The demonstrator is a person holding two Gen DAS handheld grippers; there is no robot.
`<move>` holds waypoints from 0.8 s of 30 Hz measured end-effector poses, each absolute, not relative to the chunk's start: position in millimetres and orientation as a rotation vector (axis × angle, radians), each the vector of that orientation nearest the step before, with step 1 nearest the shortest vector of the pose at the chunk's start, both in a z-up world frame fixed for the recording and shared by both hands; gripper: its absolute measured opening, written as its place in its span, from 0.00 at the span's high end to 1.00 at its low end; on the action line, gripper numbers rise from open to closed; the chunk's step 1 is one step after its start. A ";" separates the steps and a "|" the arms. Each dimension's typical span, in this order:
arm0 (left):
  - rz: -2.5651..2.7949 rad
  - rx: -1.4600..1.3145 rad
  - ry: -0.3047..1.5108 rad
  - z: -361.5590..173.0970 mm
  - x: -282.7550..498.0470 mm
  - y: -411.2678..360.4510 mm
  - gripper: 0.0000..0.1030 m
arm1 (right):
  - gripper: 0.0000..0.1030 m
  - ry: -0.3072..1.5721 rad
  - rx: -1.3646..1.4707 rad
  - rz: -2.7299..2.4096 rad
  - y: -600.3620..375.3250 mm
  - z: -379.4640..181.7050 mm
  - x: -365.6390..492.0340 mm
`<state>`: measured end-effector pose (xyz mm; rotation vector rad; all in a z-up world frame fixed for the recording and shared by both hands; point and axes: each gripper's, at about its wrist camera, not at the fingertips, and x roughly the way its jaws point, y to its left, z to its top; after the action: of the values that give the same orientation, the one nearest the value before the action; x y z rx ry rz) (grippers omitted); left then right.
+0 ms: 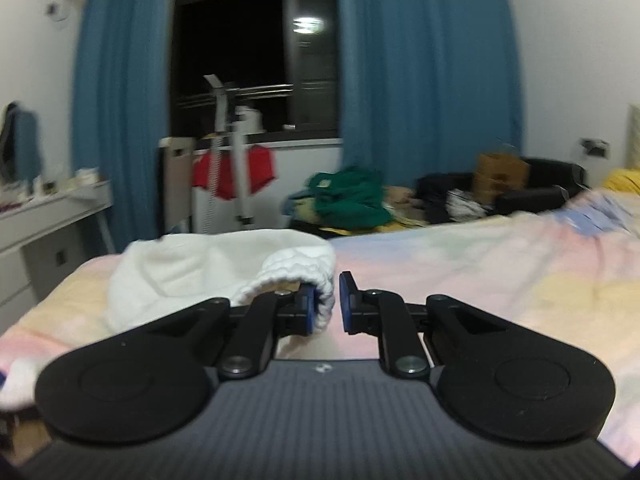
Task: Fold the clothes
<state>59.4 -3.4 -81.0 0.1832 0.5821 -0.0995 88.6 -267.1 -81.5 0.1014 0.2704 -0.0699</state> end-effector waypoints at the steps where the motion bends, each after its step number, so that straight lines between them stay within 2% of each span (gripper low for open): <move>1: -0.114 0.227 0.575 -83.8 56.6 -11.9 0.27 | 0.85 0.309 0.121 -0.098 -275.8 -84.9 89.5; 4: -0.142 0.358 0.577 -95.9 51.0 -35.1 0.23 | 0.85 0.453 0.234 -0.157 -305.8 -100.9 96.5; 9: -0.121 0.513 0.645 -120.1 55.8 -56.0 0.23 | 0.85 0.576 0.341 -0.163 -319.5 -122.1 109.5; 13: -0.097 0.498 0.688 -127.1 63.2 -50.9 0.21 | 0.84 0.566 0.265 -0.152 -301.5 -122.1 107.2; 19: -0.080 0.440 0.723 -126.6 67.9 -35.0 0.20 | 0.83 0.433 0.026 -0.100 -270.8 -111.3 97.4; 24: -0.055 0.365 0.663 -114.0 65.6 -26.3 0.21 | 0.82 0.573 -0.008 -0.135 -274.7 -136.8 116.5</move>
<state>65.6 -26.3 -114.0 0.3649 0.6626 -0.0545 116.5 -274.7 -136.8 -0.0079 0.5725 -0.1348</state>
